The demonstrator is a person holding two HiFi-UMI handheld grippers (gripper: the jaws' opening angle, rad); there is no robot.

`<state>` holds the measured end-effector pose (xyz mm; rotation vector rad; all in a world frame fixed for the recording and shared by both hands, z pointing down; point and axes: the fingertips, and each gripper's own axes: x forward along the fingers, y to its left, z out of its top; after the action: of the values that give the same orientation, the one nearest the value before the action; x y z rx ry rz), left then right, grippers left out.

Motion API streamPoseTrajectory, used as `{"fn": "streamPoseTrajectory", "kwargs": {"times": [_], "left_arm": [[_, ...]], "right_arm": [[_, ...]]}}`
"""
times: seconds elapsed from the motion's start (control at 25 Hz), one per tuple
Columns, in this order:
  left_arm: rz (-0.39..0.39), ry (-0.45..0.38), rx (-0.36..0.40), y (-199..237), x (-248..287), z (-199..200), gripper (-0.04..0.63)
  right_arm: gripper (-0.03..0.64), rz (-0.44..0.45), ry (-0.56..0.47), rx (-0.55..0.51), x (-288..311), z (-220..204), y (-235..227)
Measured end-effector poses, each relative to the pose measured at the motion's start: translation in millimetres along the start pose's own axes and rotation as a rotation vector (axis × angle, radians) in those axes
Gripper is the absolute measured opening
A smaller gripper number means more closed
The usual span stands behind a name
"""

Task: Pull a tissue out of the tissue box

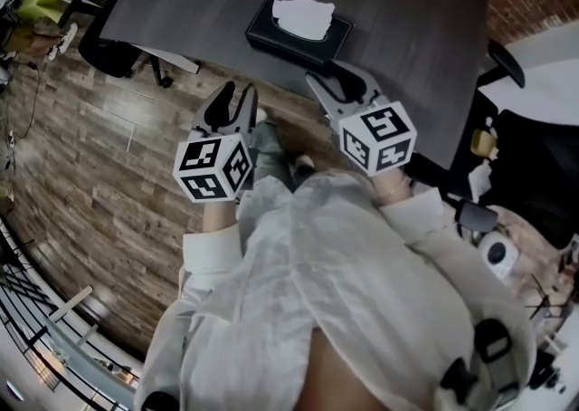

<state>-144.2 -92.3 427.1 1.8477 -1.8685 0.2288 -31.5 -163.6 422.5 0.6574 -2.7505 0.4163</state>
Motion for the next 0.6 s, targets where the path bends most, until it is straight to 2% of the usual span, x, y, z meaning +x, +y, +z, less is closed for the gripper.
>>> {"fn": "streamPoseTrajectory", "kwargs": {"times": [0.36, 0.6], "left_arm": [[-0.145, 0.028, 0.069, 17.9, 61.4, 41.0, 0.13], [-0.268, 0.071, 0.133, 30.3, 105.5, 63.5, 0.13]], "right_arm": [[0.141, -0.117, -0.028, 0.043, 39.5, 22.9, -30.7], [0.141, -0.269, -0.035, 0.071, 55.0, 31.8, -53.6]]}}
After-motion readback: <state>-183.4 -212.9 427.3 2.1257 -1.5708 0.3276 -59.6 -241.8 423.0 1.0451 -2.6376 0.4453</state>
